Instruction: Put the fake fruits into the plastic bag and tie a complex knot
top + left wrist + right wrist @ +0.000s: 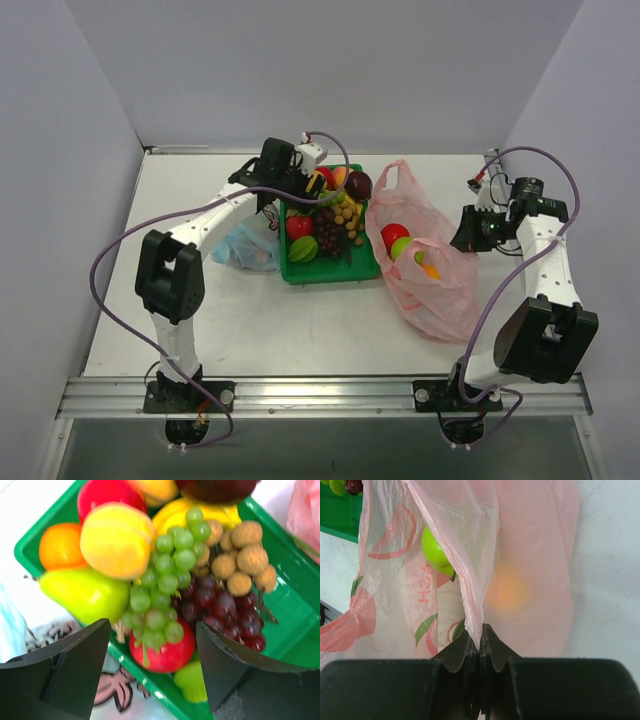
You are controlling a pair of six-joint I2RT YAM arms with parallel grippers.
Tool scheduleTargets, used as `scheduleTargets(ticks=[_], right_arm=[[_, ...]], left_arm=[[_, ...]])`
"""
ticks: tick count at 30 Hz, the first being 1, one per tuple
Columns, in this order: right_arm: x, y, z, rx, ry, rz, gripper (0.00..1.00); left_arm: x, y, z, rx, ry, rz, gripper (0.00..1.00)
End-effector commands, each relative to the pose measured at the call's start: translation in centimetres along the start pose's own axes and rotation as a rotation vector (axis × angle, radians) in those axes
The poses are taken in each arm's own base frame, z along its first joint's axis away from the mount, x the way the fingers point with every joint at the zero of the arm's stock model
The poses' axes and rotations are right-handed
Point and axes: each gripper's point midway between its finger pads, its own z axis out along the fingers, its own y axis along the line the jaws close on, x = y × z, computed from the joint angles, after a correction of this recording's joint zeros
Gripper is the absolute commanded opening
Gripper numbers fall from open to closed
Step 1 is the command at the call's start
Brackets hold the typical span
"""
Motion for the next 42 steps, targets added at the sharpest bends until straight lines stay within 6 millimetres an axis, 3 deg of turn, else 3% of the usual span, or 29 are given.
scheduleTargets(ticks=[1,15,24,29,34,38,42], right_arm=[[0.8,0.2,-0.1,-0.015,0.026,0.016,0.00],[1.1,-0.3,0.0,-0.016,0.028,0.031,0.00],[0.9,-0.2,0.0,-0.020,0.027,0.036,0.00],[0.8,-0.3,-0.1,-0.014,0.024,0.029,0.00],[0.7,-0.3,-0.3,-0.010,0.020,0.026,0.00],[0.6,-0.2,-0.4,-0.015,0.016,0.025,0.00],[0.5,-0.1,-0.4,-0.022,0.014,0.031,0.00]], left_arm=[[-3.9,0.1,0.7,0.015,-0.095,0.053,0.80],[-0.7,-0.2,5.1,0.013,-0.011,0.063,0.80],[0.1,0.5,7.7,-0.045,0.001,0.097,0.80],[0.6,0.6,8.5,-0.050,0.013,0.101,0.74],[-0.6,0.3,6.7,-0.045,-0.016,0.093,0.49],[-2.1,-0.3,4.4,-0.029,-0.062,0.082,0.39],[-3.8,-0.8,1.9,-0.018,-0.106,0.074,0.36]])
